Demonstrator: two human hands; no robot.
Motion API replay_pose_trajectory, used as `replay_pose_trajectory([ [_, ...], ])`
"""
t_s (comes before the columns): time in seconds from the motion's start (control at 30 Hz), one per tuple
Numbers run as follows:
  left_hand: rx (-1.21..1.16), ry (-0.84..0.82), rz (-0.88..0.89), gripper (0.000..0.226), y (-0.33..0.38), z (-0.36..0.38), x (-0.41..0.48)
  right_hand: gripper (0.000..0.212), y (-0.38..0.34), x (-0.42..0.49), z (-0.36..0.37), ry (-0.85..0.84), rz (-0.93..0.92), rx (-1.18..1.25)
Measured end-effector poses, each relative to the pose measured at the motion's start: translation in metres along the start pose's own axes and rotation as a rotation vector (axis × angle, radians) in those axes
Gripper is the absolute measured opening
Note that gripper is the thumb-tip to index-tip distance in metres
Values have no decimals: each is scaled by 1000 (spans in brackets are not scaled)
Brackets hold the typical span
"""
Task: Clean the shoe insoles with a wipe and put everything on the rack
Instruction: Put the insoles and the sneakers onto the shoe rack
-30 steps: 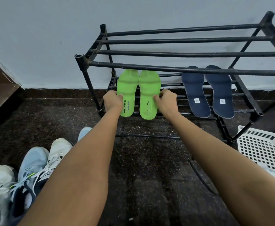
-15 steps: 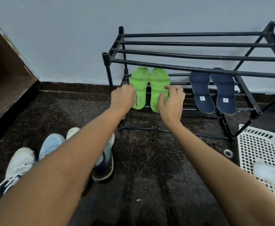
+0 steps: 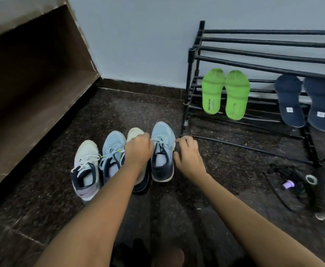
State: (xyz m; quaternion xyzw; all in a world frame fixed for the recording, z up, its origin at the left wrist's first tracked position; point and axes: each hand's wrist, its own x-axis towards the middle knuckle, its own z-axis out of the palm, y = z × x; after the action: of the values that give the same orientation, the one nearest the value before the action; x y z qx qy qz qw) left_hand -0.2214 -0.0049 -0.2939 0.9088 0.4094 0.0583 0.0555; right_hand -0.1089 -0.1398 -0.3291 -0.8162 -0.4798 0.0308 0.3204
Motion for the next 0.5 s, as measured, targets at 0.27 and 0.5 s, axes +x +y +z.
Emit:
replay_pose_trajectory([
  [0.27, -31, -86, -310, 26, -81, 18, -49, 46, -36, -12, 58, -384, -29, -118],
  [0.5, 142, -474, -275, 53, -122, 50, -74, 42, -34, -13, 85, -590, 82, -297],
])
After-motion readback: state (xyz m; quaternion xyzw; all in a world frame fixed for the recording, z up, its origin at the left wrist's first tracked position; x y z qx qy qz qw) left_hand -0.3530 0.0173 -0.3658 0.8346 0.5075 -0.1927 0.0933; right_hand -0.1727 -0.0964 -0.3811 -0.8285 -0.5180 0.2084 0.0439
